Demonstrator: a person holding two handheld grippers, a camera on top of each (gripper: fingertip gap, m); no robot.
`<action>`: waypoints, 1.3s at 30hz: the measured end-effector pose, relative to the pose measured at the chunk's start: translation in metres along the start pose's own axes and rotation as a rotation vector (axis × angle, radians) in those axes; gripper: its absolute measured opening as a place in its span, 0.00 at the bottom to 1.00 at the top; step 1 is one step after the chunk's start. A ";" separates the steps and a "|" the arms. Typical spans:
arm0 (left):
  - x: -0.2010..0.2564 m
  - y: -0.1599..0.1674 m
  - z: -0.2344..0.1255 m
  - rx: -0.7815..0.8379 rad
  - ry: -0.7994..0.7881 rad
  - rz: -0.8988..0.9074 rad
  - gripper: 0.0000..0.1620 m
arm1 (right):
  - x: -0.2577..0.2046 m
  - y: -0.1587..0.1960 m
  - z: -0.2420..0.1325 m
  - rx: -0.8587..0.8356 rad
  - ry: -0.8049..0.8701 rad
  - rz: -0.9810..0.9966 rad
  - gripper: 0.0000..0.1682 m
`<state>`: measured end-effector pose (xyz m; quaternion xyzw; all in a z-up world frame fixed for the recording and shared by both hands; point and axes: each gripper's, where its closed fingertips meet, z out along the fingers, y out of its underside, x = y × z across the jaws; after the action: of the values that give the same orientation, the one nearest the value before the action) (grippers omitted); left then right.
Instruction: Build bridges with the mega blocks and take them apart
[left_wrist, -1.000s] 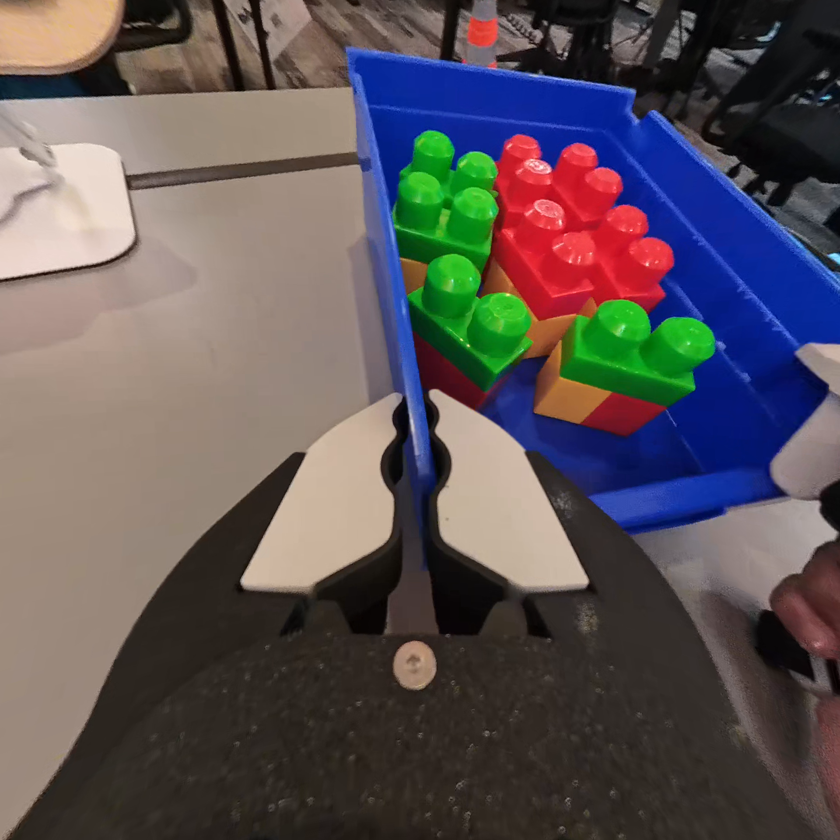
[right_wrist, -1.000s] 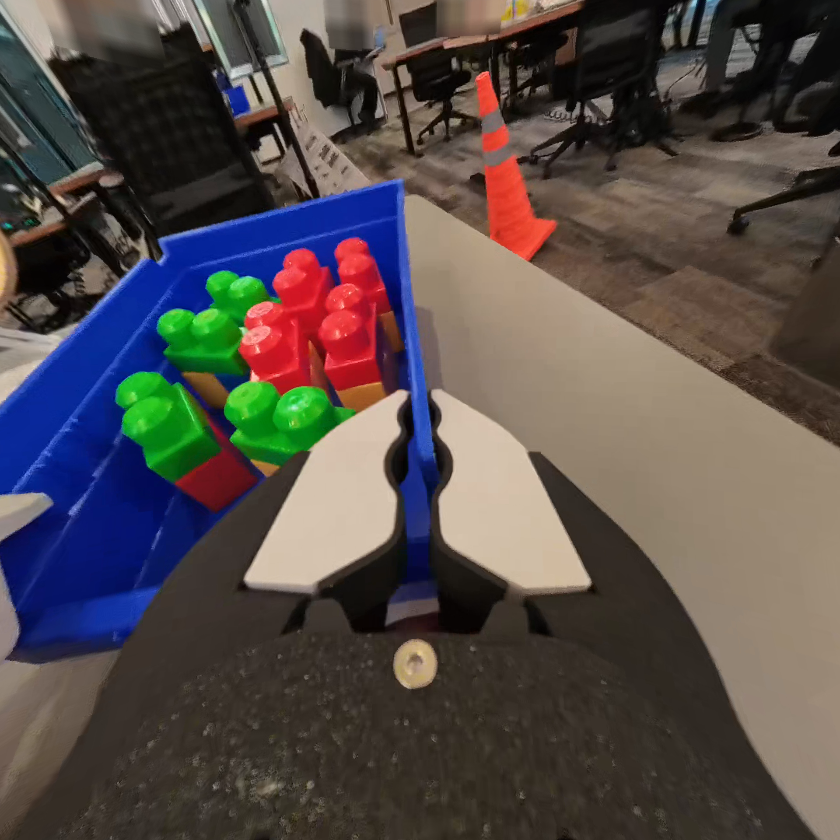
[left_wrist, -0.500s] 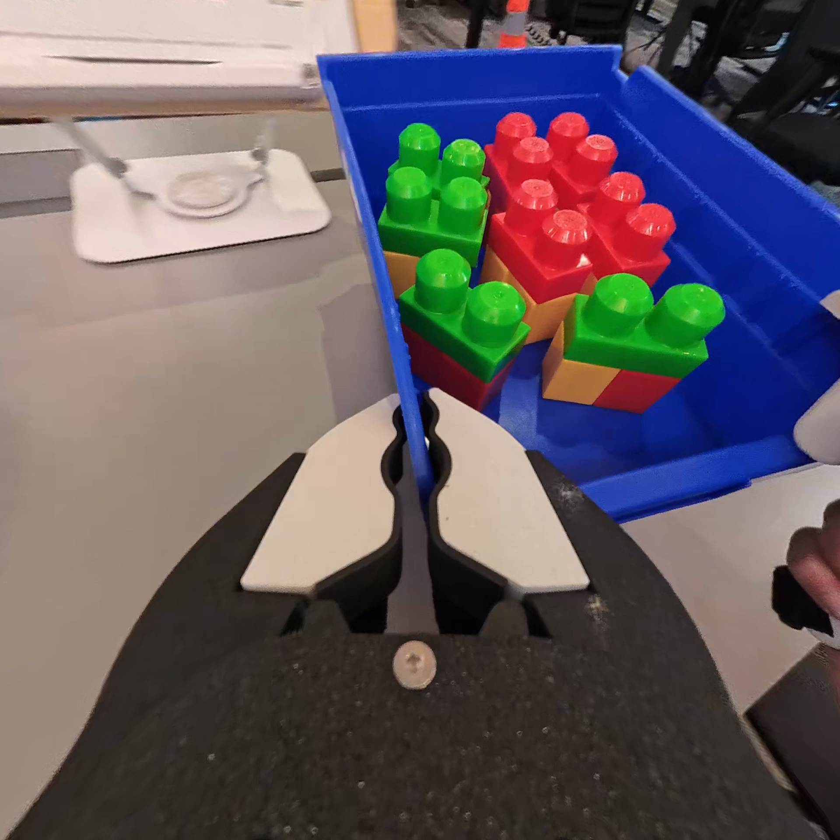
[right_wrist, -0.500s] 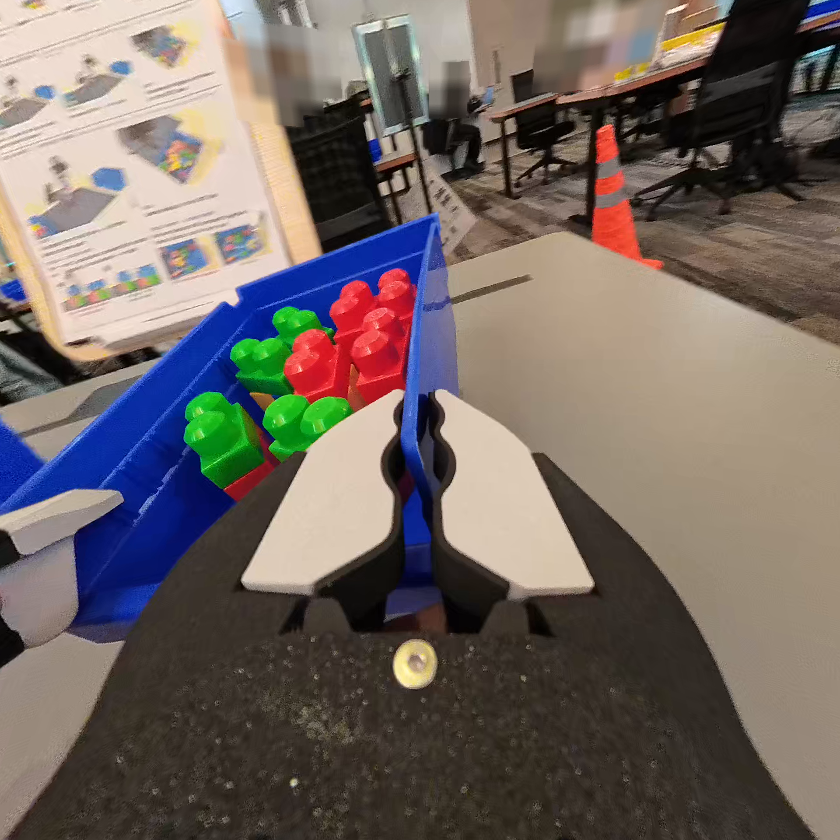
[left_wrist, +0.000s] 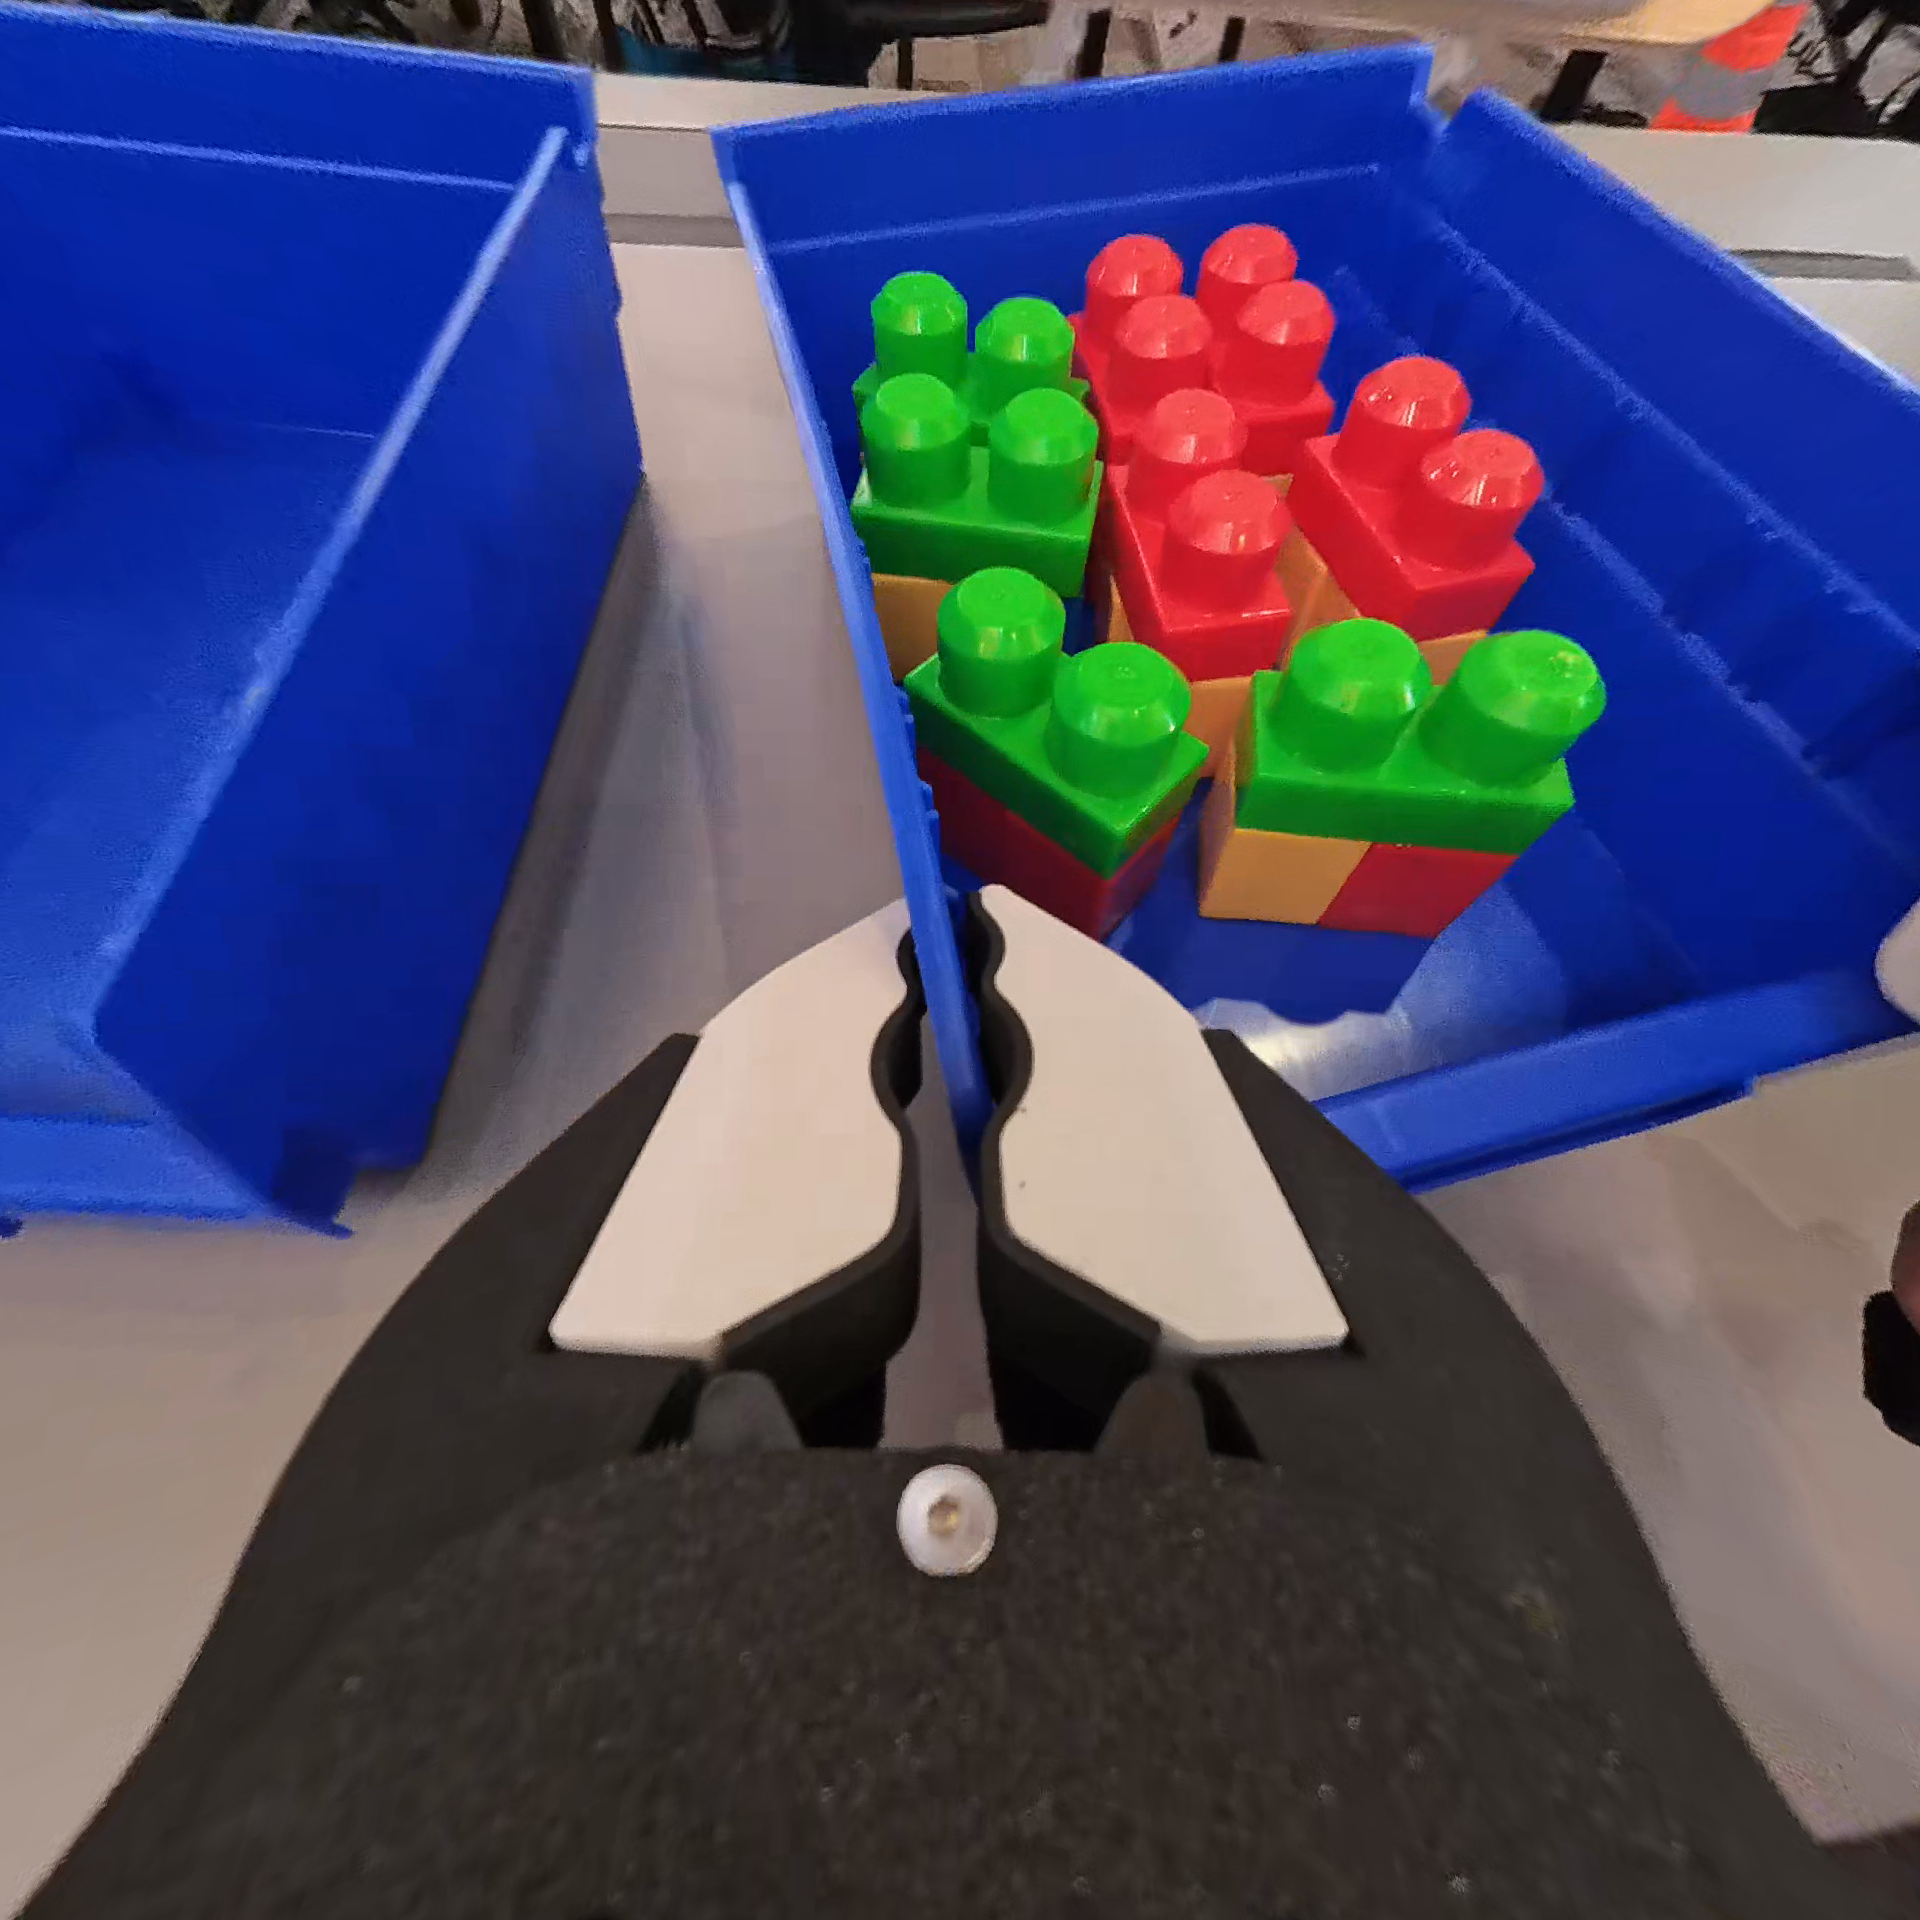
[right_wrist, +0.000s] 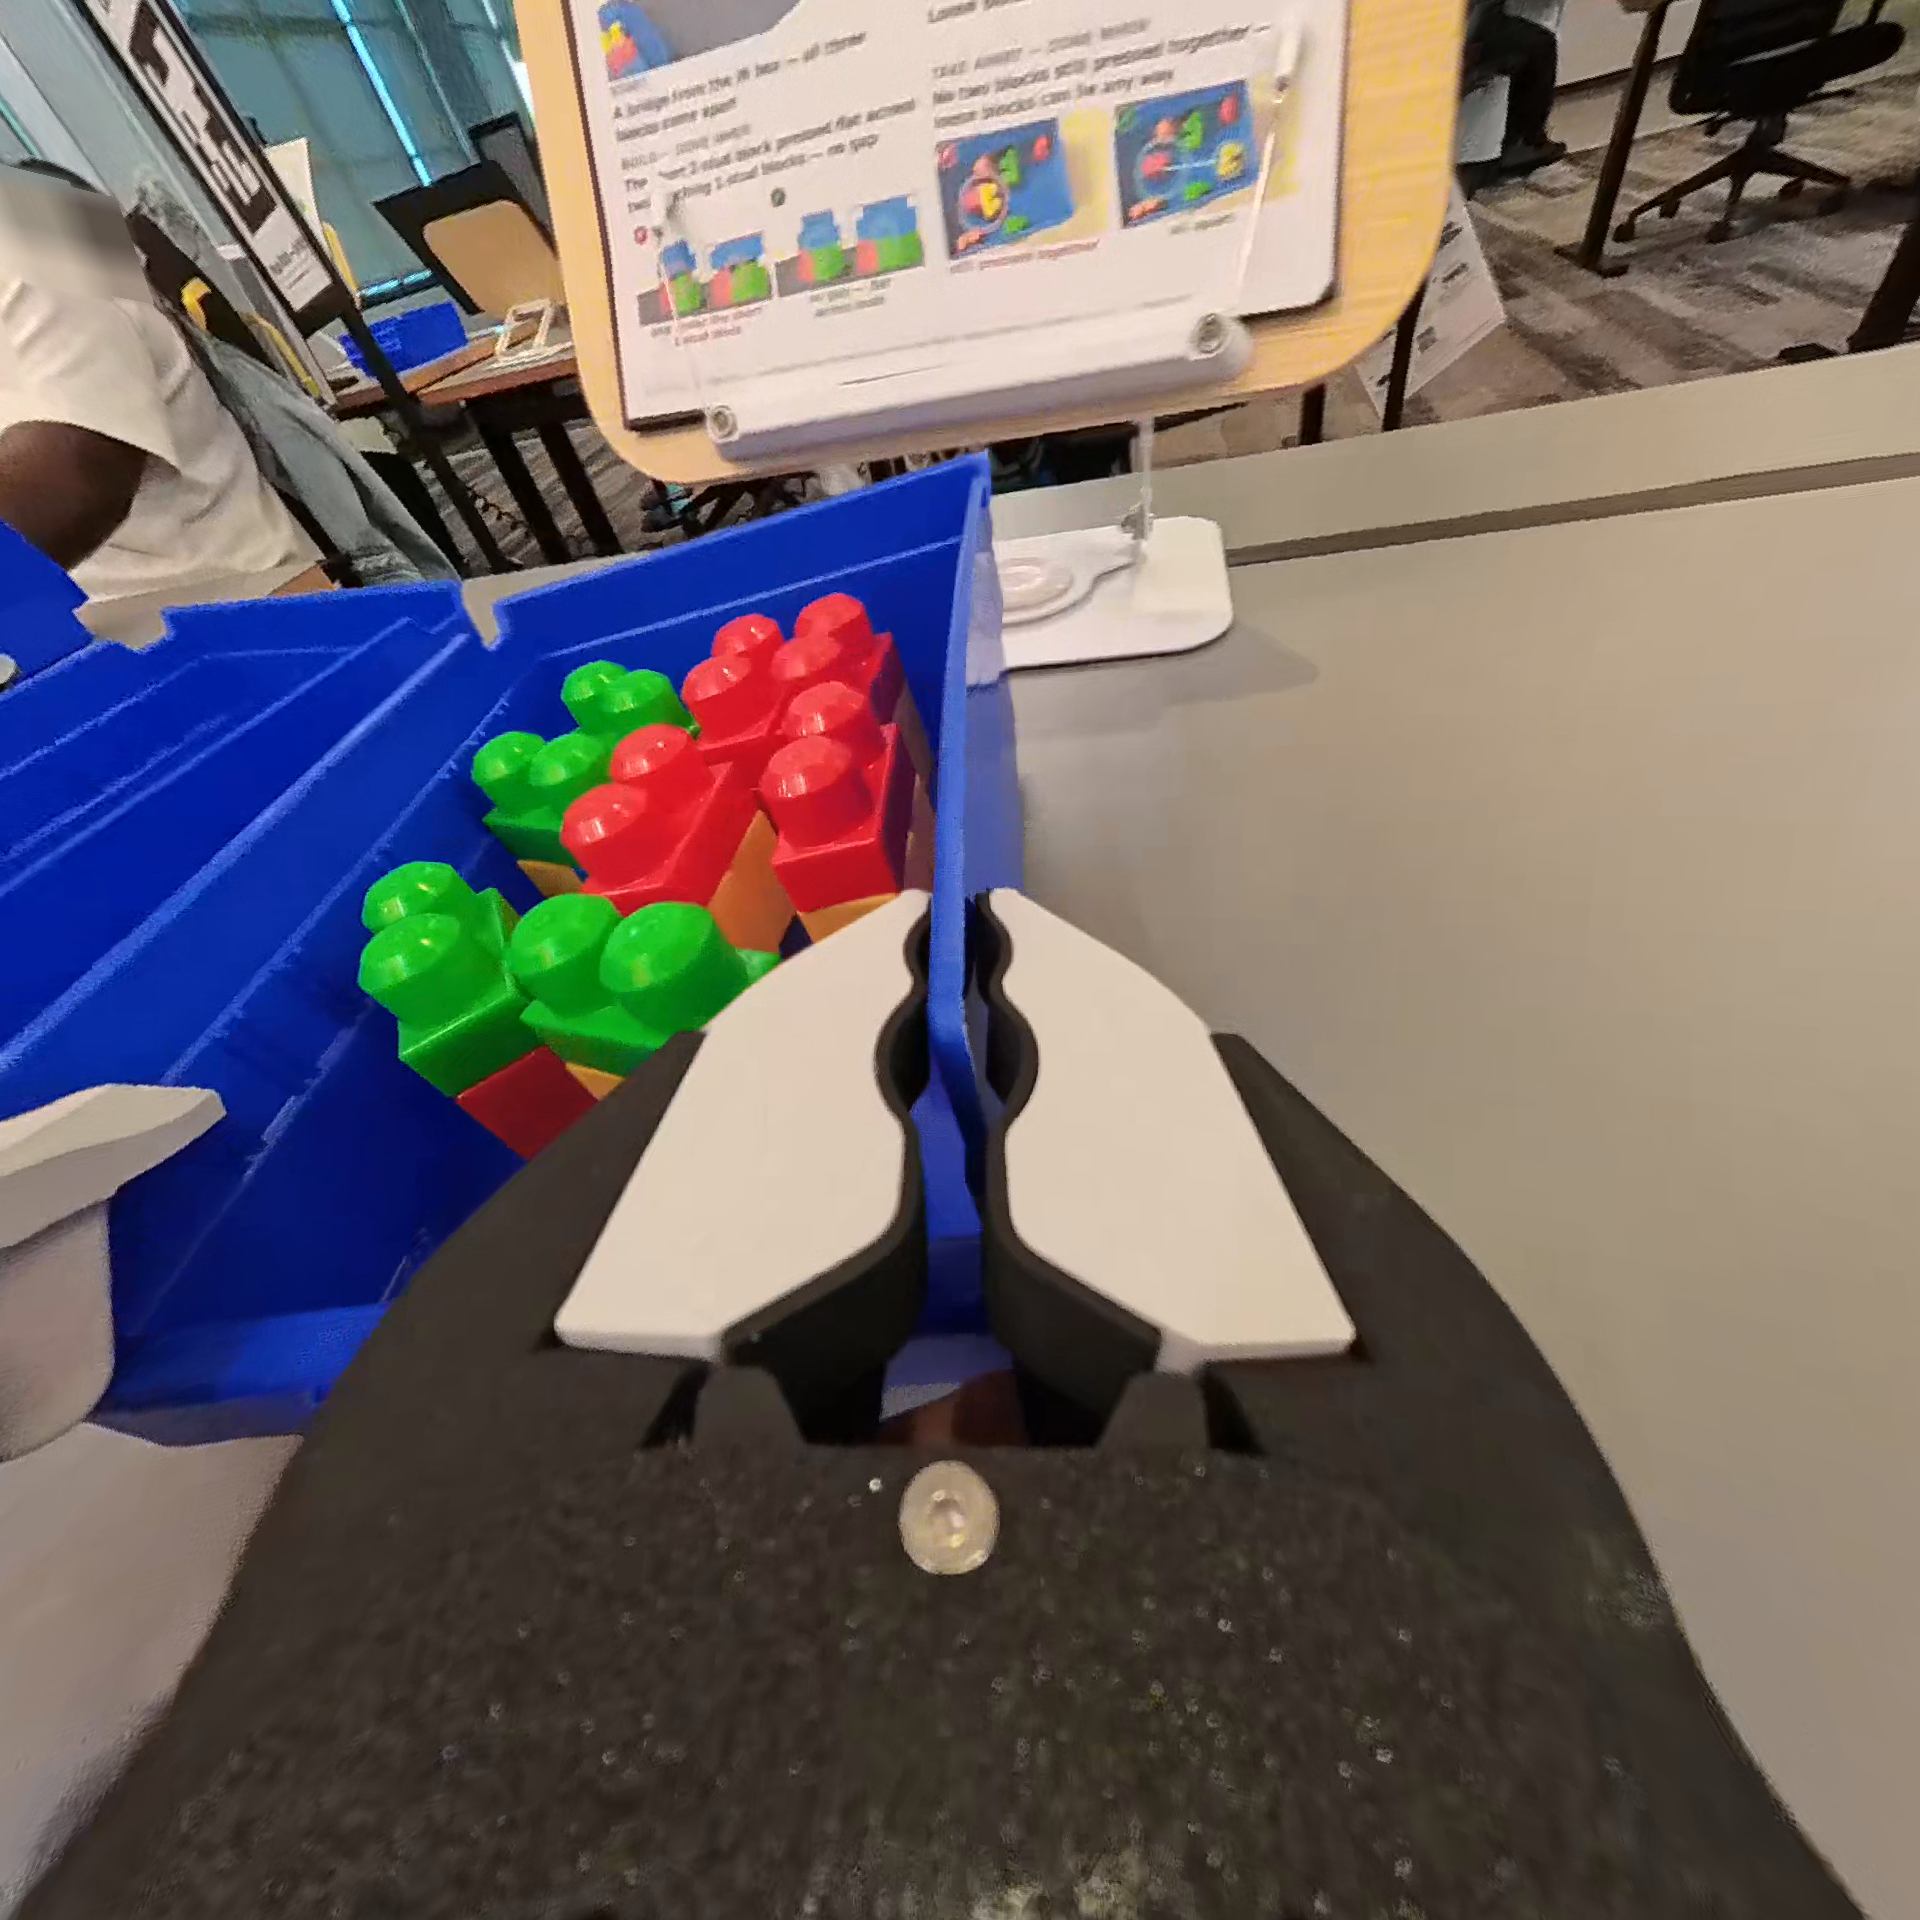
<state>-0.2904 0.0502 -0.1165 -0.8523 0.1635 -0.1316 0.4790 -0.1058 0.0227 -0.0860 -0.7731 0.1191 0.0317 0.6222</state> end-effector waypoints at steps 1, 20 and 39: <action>-0.005 -0.001 0.002 0.002 -0.006 -0.003 0.02 | -0.003 0.003 0.004 -0.015 -0.009 0.002 0.03; -0.019 0.002 -0.009 0.002 0.088 -0.074 0.38 | -0.023 0.028 0.006 -0.150 -0.244 -0.068 0.27; -0.360 -0.025 -0.045 0.105 -0.242 -0.122 0.34 | -0.044 0.040 -0.078 -0.006 -0.481 -0.213 0.15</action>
<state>-0.6319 0.1732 -0.0966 -0.8440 0.0451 -0.0652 0.5305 -0.1652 -0.0543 -0.0985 -0.7534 -0.1144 0.1494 0.6301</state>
